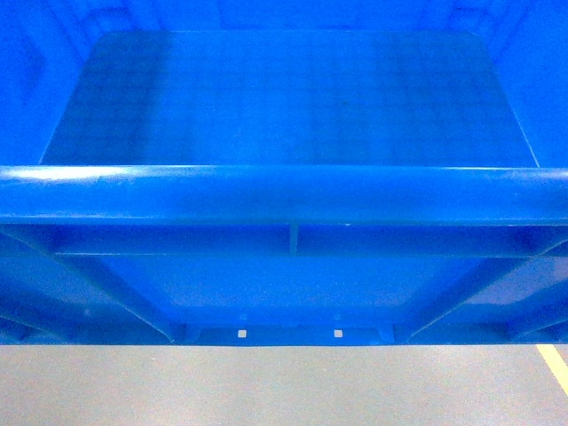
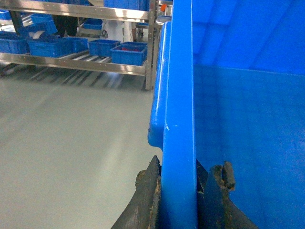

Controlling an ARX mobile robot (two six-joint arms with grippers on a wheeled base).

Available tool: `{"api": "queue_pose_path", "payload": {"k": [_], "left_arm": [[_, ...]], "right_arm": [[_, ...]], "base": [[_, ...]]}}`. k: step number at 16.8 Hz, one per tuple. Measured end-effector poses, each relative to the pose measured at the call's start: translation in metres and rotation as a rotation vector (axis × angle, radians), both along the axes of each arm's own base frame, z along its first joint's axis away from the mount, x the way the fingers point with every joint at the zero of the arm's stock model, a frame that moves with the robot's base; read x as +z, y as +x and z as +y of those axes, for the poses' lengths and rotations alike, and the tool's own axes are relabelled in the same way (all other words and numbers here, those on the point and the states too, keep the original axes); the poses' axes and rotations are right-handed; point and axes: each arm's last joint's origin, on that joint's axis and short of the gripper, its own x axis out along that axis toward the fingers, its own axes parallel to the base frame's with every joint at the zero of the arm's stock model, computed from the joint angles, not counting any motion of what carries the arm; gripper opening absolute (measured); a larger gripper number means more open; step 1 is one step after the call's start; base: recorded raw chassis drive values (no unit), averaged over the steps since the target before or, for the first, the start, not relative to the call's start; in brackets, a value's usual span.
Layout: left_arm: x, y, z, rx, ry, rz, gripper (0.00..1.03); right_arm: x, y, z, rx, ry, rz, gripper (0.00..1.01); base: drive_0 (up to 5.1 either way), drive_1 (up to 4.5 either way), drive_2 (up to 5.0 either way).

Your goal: Place box next to blue box on left shelf

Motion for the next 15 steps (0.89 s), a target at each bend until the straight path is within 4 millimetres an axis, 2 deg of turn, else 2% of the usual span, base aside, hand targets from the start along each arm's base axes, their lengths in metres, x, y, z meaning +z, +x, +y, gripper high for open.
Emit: {"api": "queue_pose_path", "payload": {"k": [15], "left_arm": [[-0.0006,-0.0001,0.0000,0.000,0.001,0.002,0.10]], "right_arm": [[0.0000,0.0000,0.0001,0.004,-0.003,0.000,0.12]], "base": [[0.1,4.07,-4.0]]}}
